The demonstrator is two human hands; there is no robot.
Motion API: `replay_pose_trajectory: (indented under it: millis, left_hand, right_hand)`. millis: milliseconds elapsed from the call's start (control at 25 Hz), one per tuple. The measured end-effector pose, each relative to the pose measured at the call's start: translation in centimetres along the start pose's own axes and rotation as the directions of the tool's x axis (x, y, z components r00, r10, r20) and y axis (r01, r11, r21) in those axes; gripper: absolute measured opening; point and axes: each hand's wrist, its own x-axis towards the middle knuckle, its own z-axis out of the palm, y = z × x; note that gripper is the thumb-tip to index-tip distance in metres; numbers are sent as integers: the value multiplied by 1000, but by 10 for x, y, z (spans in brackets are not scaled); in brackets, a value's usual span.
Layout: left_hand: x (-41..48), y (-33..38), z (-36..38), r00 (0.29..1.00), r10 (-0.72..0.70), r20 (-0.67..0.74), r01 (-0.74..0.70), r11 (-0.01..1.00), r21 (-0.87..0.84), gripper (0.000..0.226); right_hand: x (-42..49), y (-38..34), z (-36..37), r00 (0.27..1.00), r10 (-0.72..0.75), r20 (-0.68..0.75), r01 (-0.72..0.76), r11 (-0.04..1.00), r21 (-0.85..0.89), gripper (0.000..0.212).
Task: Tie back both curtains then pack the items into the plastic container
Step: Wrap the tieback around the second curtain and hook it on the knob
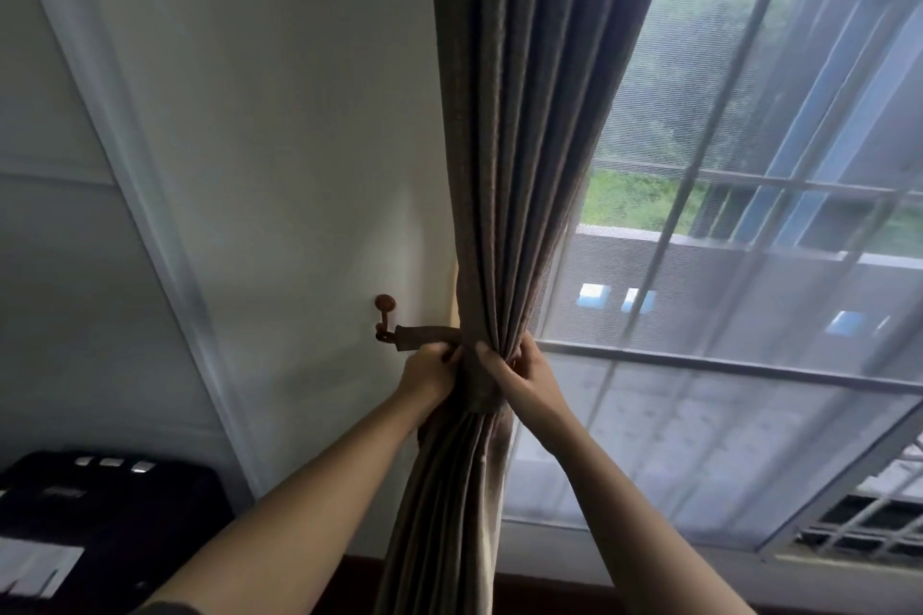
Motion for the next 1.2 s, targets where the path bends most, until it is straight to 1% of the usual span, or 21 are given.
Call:
replay_pose_trajectory:
  millis: [40, 80, 120, 160, 200, 240, 280, 320, 360, 400, 480, 600, 680, 760, 800, 880, 960, 1040, 1120, 1200]
  left_hand:
    - [0, 1, 2, 998, -29, 63, 38, 990, -135, 31]
    - [1, 0, 4, 992, -50, 114, 78, 961, -264, 31]
    - [1, 1, 7, 986, -64, 153, 117, 921, -371, 30]
    - [0, 2, 10, 979, -81, 188, 156, 887, -434, 29]
    - [-1, 2, 13, 970, -92, 225, 193, 856, -480, 29]
    - [-2, 3, 14, 959, -103, 262, 231, 822, -521, 31]
    - [-2, 3, 14, 947, -118, 299, 275, 779, -563, 34]
    - [-2, 1, 15, 935, -132, 328, 312, 744, -591, 38]
    - [-1, -1, 16, 926, -136, 352, 335, 724, -602, 39]
    - [-1, -2, 15, 920, -139, 366, 347, 722, -599, 40]
    - [-2, 0, 14, 917, -151, 370, 359, 718, -596, 40]
    - [-4, 5, 11, 929, -128, 347, 315, 764, -563, 39]
    - [-6, 5, 9, 930, -99, 355, 291, 789, -541, 38]
    - [-6, 2, 9, 925, -65, 375, 281, 782, -556, 37]
    - [-8, 2, 8, 927, -50, 371, 269, 778, -568, 36]
    - [-7, 2, 9, 926, -50, 373, 270, 778, -568, 35]
    - [-8, 3, 9, 934, -55, 354, 262, 778, -571, 32]
    - [-10, 4, 13, 947, -69, 315, 238, 806, -541, 30]
    - [-9, 5, 15, 949, -87, 304, 242, 820, -518, 30]
    - [-6, 4, 14, 954, -103, 282, 236, 839, -491, 37]
  right_hand:
    - [-1, 5, -3, 999, -11, 51, 5, 994, 113, 50]
    - [-1, 12, -7, 997, 4, 74, -20, 975, 220, 57]
    - [1, 19, -10, 997, 48, 60, -65, 947, 316, 62]
    - [4, 28, -12, 992, 122, 14, -119, 921, 371, 60]
    - [7, 33, -13, 983, 180, -35, -153, 910, 386, 55]
    - [10, 37, -13, 973, 219, -78, -180, 921, 346, 48]
    - [13, 39, -13, 965, 247, -84, -211, 930, 302, 39]
    - [16, 39, -13, 967, 249, -56, -229, 944, 236, 29]
    - [18, 38, -13, 970, 241, -8, -237, 959, 155, 20]
    - [20, 38, -14, 966, 252, 53, -256, 960, 110, 16]
    - [24, 41, -16, 942, 309, 129, -322, 942, 94, 22]
    - [32, 43, -22, 910, 319, 263, -325, 945, -23, 34]
    - [38, 41, -25, 858, 385, 340, -371, 922, -107, 31]
    - [40, 36, -31, 834, 420, 357, -392, 907, -152, 19]
    - [42, 33, -33, 815, 448, 366, -413, 894, -173, 17]
    - [51, 31, -39, 800, 471, 372, -384, 878, -286, 23]
    - [57, 28, -43, 799, 459, 390, -312, 869, -384, 21]
    - [61, 29, -48, 812, 422, 402, -261, 880, -397, 22]
    - [61, 37, -50, 860, 362, 359, -213, 895, -392, 27]
    - [62, 38, -47, 914, 276, 298, -121, 885, -449, 22]
